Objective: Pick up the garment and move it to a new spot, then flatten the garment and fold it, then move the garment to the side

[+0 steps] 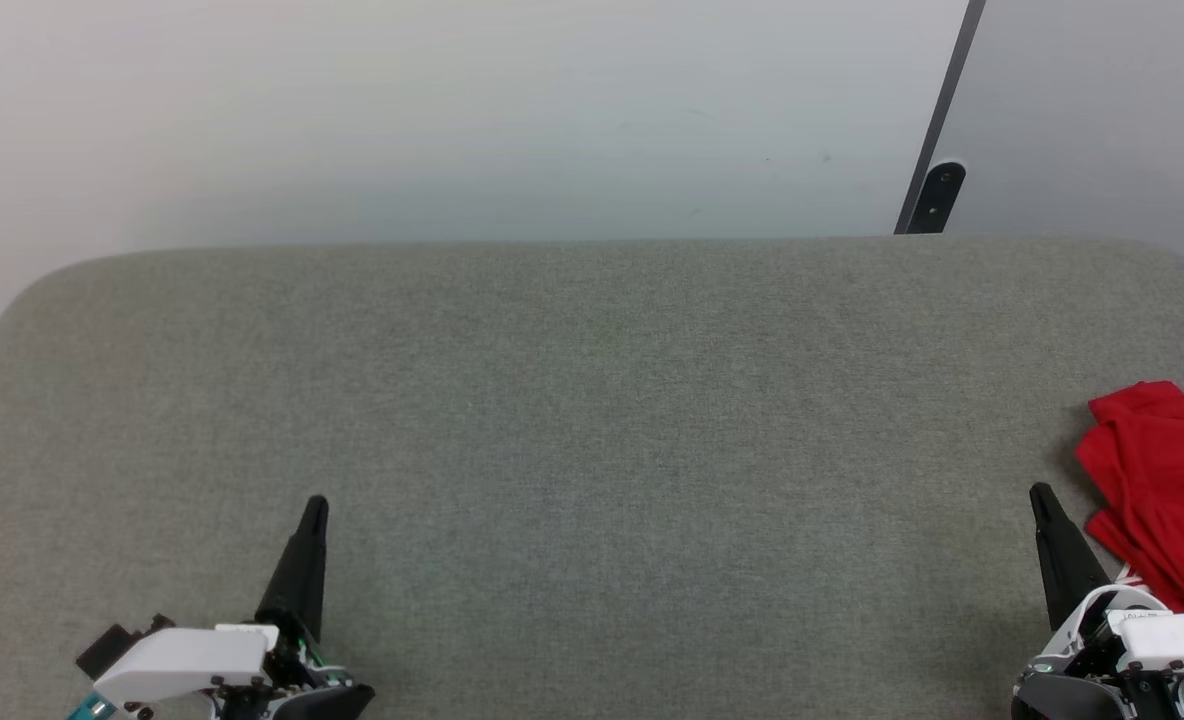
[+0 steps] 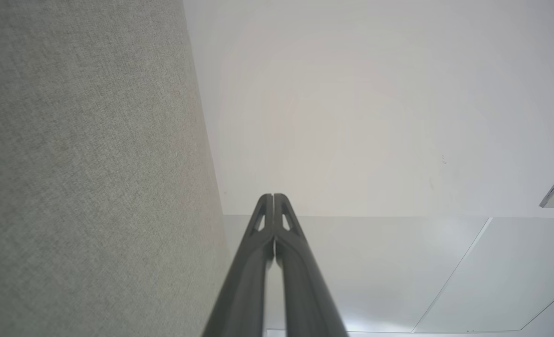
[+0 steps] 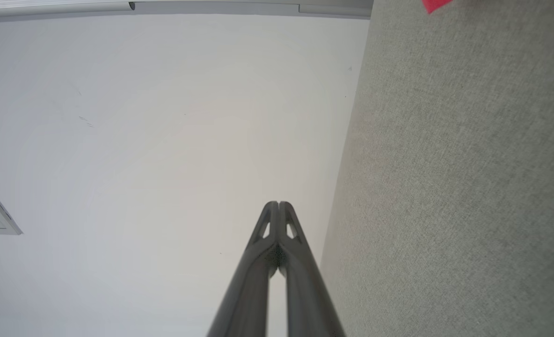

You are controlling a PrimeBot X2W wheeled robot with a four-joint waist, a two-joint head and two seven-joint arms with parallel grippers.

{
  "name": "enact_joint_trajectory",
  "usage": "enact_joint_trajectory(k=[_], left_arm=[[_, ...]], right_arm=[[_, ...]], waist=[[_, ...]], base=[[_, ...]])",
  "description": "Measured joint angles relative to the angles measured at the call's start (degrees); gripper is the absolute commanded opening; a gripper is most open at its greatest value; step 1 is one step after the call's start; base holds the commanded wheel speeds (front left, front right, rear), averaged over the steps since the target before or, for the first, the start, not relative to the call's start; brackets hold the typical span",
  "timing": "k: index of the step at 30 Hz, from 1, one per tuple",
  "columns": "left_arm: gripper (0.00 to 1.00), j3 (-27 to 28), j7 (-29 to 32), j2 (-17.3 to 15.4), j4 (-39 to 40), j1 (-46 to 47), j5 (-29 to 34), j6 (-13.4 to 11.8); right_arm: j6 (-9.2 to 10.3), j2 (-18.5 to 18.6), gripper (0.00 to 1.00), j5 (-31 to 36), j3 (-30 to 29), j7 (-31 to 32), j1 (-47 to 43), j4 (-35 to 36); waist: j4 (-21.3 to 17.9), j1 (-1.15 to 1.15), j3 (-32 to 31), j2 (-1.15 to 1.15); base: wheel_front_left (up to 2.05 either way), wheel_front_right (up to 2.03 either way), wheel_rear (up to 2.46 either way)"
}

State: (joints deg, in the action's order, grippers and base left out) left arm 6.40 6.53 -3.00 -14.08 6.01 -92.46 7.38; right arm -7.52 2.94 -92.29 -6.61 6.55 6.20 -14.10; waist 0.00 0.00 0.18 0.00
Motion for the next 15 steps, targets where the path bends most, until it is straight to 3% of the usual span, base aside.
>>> enact_joint_trajectory(k=[15], left_arm=[[0.0,0.03,0.01,0.01,0.0,0.01,0.0,0.0]], right_arm=[[0.0,0.0,0.0,0.0,0.0,-0.01,0.0,0.0]], waist=[[0.0,0.0,0.0,0.0]], base=[[0.0,0.0,0.0]])
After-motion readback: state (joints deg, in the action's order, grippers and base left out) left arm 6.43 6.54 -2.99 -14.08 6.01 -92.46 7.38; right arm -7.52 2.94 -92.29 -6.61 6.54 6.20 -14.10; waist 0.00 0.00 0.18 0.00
